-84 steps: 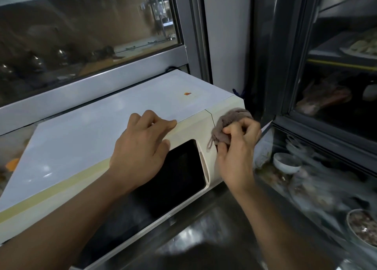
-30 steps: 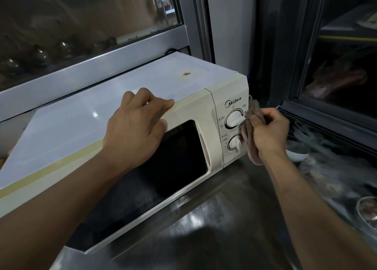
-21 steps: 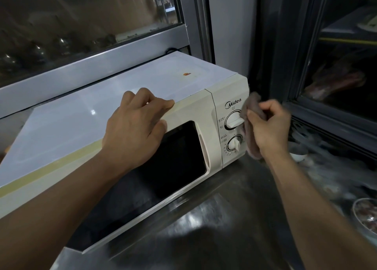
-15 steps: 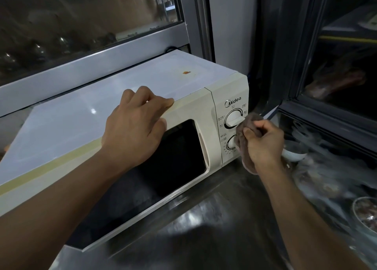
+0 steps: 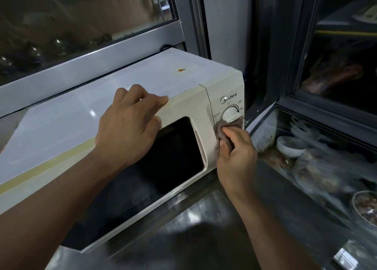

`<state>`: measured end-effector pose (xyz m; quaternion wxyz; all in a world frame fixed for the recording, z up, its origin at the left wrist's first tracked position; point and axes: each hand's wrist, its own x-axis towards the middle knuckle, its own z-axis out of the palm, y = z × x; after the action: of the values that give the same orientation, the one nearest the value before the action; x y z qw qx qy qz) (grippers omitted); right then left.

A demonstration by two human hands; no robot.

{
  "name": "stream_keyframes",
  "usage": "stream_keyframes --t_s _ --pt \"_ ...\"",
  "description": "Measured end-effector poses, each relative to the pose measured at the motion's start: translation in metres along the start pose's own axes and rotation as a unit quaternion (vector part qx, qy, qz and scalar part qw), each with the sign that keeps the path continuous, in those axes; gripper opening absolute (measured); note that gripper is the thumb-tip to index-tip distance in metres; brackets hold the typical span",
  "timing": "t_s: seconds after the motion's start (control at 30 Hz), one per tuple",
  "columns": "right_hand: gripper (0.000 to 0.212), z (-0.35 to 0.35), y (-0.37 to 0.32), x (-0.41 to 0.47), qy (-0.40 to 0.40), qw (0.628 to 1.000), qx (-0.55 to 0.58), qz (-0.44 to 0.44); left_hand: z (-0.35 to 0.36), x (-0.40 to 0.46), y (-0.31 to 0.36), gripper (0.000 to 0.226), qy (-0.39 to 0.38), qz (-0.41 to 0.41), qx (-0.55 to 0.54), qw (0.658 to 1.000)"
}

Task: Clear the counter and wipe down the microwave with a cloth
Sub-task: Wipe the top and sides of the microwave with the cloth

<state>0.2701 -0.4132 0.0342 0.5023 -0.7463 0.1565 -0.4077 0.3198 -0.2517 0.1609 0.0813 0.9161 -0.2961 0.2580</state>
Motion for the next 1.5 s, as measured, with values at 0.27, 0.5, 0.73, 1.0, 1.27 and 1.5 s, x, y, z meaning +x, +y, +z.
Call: stream_keyframes --t_s 0.27,0.5,0.73,1.0,1.27,1.5 --pt "0.047 0.02 0.028 -0.037 0.007 1.0 -0.013 0.023 -0.001 -0.001 0.001 0.045 0.008 -0.006 0.001 1.0" --pt "0.023 0.034 0.046 -0.058 0.024 0.981 0.018 0.19 -0.003 -0.001 0.001 0.045 0.01 -0.004 0.004 1.0" --pt "0.041 0.024 0.017 -0.026 0.096 0.991 0.053 0.082 -0.001 -0.003 0.001 0.043 0.012 0.0 0.017 1.0" --pt "0.033 0.037 0.054 -0.038 0.023 0.966 0.114 0.23 -0.001 -0.001 0.001 0.043 0.014 0.005 0.021 1.0" --pt "0.028 -0.003 0.082 0.025 0.102 0.899 0.258 0.339 -0.002 -0.002 0.002 0.043 0.012 0.009 0.028 0.999" --pt "0.031 -0.019 0.049 0.07 -0.013 0.956 0.233 0.178 -0.002 -0.001 0.003 0.045 0.009 -0.006 0.015 1.0"
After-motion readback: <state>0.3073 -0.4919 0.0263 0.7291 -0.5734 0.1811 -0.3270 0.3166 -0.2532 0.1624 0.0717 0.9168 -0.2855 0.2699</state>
